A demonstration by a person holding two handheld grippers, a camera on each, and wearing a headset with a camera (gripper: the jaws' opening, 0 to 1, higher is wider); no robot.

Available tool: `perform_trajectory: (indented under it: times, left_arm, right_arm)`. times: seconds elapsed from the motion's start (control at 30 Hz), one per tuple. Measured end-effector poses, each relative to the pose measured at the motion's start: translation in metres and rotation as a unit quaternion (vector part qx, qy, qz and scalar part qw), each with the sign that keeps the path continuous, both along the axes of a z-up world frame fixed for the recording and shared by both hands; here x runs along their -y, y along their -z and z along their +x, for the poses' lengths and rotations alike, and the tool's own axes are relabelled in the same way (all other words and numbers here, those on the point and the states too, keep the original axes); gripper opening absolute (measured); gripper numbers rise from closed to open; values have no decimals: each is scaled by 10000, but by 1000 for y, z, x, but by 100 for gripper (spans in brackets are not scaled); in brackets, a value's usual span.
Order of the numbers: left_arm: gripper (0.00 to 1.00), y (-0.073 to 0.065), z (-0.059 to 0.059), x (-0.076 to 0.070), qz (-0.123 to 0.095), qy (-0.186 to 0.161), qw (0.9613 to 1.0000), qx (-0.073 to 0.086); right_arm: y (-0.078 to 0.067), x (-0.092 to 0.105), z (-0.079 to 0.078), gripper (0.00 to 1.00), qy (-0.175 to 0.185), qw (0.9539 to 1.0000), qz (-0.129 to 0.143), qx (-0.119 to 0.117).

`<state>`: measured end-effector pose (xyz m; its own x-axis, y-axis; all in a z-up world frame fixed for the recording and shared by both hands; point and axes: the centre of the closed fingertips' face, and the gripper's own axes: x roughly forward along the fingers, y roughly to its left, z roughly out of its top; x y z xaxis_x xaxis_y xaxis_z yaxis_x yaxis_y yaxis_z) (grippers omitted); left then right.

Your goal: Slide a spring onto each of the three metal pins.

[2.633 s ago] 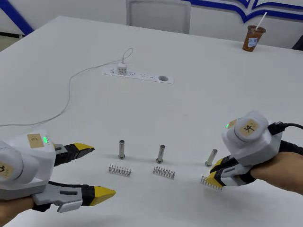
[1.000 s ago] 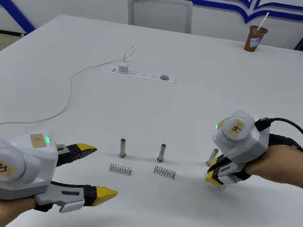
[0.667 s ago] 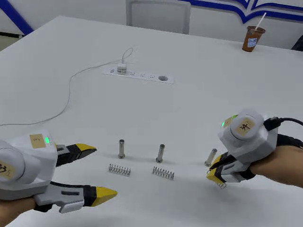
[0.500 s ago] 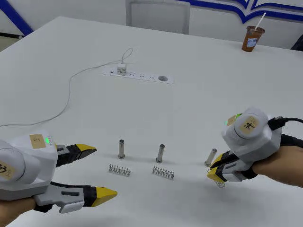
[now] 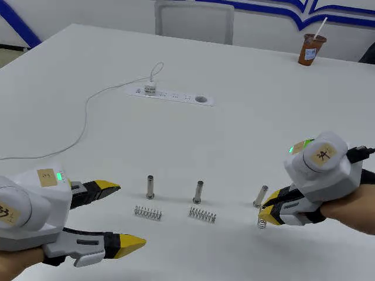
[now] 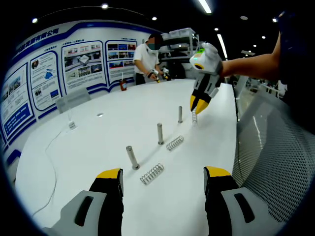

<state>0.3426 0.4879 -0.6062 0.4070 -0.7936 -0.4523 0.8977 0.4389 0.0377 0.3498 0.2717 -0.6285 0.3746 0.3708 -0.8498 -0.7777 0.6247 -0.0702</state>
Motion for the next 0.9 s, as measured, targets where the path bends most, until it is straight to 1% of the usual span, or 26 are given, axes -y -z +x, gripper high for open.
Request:
perform_trajectory:
  times: [0.07, 0.2, 0.3, 0.57, 0.9]
  left_arm:
    - [68, 0, 0, 0, 1, -2, 10000, 5]
    - [68, -1, 0, 0, -11, -1, 10000, 10]
    - [68, -1, 0, 0, -26, -10, 10000, 15]
    - [68, -1, 0, 0, -52, -35, 10000, 10]
    - [68, -1, 1, -3, -86, -105, 9999, 7]
  right_arm:
    - [-6, -1, 1, 12, 55, 9999, 122, 24]
    - [-16, 0, 4, 12, 112, 9997, 212, 103]
    - [-26, -1, 8, 12, 151, 9993, 300, 187]
    - [-45, -2, 18, 12, 201, 9982, 397, 399]
    - [-60, 5, 30, 12, 327, 9968, 425, 597]
